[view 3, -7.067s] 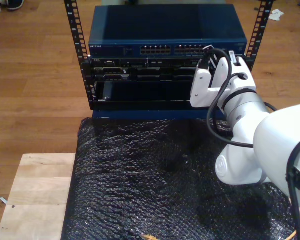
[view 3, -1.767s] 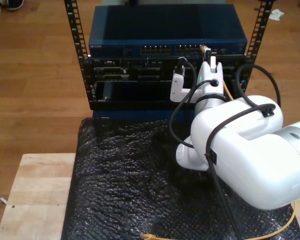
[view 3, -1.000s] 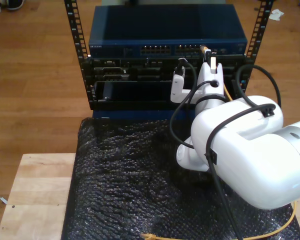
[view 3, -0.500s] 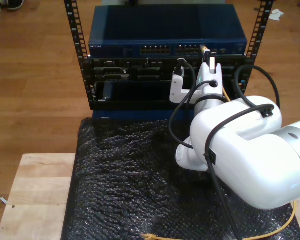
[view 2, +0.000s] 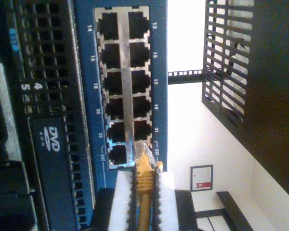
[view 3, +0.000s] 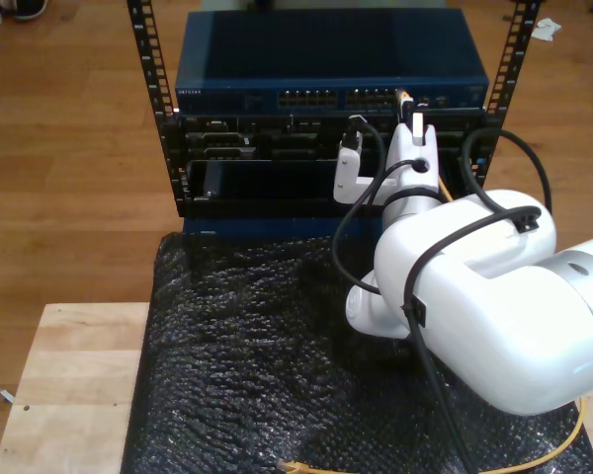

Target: Grab the cable and plug it in

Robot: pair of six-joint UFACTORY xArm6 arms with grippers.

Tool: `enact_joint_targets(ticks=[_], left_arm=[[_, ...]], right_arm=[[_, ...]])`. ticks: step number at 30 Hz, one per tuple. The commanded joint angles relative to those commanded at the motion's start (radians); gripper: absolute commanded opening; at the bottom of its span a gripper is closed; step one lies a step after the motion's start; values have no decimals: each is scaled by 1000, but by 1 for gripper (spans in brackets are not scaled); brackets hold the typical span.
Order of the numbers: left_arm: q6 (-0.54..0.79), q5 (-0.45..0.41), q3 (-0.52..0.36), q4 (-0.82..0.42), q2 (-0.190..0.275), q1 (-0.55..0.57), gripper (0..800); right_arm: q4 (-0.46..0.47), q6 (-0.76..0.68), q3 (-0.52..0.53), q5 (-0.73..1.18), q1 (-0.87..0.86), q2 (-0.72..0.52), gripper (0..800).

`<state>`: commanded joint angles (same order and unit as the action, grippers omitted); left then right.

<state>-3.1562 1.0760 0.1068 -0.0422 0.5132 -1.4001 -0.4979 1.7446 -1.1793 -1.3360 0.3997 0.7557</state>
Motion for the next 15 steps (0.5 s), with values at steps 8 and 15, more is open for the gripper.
enact_joint_targets(ticks=[8, 15], left_arm=[[0, 0, 0, 0, 0, 0, 800], [0, 0, 0, 0, 0, 0, 800]], right_arm=[[0, 3, -14, 2, 3, 6, 0], [0, 5, -32, 3, 3, 18, 0]])
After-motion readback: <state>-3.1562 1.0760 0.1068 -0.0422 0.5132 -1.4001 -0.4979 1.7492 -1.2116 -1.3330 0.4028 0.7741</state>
